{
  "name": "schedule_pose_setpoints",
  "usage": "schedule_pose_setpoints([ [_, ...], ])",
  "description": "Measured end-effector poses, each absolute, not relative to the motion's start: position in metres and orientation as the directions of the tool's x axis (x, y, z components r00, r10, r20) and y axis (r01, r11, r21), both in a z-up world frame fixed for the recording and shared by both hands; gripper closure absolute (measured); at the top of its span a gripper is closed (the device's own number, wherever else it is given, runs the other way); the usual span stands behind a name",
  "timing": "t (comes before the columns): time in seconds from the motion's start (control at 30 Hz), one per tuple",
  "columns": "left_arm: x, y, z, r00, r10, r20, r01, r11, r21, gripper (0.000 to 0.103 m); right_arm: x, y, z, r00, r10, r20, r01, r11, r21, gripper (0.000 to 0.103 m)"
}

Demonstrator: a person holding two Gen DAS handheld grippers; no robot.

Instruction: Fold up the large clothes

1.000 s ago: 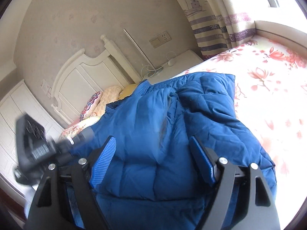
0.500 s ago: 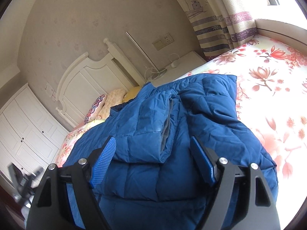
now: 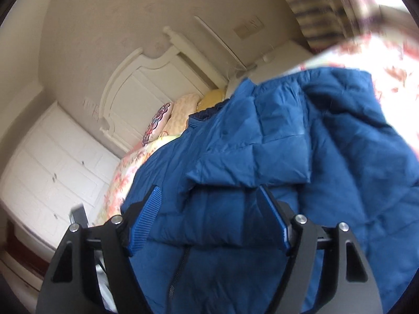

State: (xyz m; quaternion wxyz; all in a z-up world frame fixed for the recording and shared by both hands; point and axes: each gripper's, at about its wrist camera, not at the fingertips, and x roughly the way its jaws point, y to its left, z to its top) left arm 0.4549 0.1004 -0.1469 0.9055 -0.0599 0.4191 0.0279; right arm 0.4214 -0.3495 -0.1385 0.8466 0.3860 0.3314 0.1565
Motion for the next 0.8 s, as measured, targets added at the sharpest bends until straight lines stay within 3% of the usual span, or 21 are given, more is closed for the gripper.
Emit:
schedule_pose_setpoints([
  [0.1,0.456,0.103,-0.15,0.645,-0.014,-0.764,-0.102,0.989,-0.105,0.012,0.438,-0.363,-0.157,0.748,0.522,-0.409,0.105,0.515,0.851,0.028],
  [0.27,0.456,0.103,-0.15,0.645,-0.015,-0.764,-0.102,0.989,-0.106,0.012,0.435,-0.355,-0.154,0.734,0.516,-0.441,0.203,0.453,0.868,0.028],
  [0.4,0.455,0.103,-0.15,0.646,-0.015,-0.764,-0.103,0.989,-0.106,0.012,0.426,-0.336,-0.158,0.698,0.528,-0.484,0.205,0.499,0.842,0.029],
  [0.57,0.455,0.103,-0.15,0.646,-0.013,-0.763,-0.103,0.989,-0.104,0.012,0.443,-0.332,-0.155,0.739,0.421,-0.526,0.244,0.56,0.792,0.032],
  [0.6,0.455,0.103,-0.151,0.645,-0.016,-0.764,-0.103,0.989,-0.107,0.012,0.446,-0.333,-0.154,0.748,0.4,-0.53,0.257,0.561,0.787,0.037],
  [0.67,0.455,0.104,-0.151,0.643,-0.02,-0.765,-0.106,0.988,-0.115,0.011,0.452,-0.328,-0.145,0.766,0.35,-0.54,0.249,0.613,0.75,0.058],
  [0.7,0.455,0.104,-0.152,0.643,-0.021,-0.766,-0.107,0.987,-0.118,0.011,0.455,-0.324,-0.135,0.781,0.333,-0.529,0.209,0.659,0.723,0.08],
  [0.8,0.455,0.105,-0.152,0.64,-0.025,-0.768,-0.108,0.987,-0.122,0.011,0.441,-0.305,-0.091,0.838,0.294,-0.459,0.06,0.788,0.613,0.085],
])
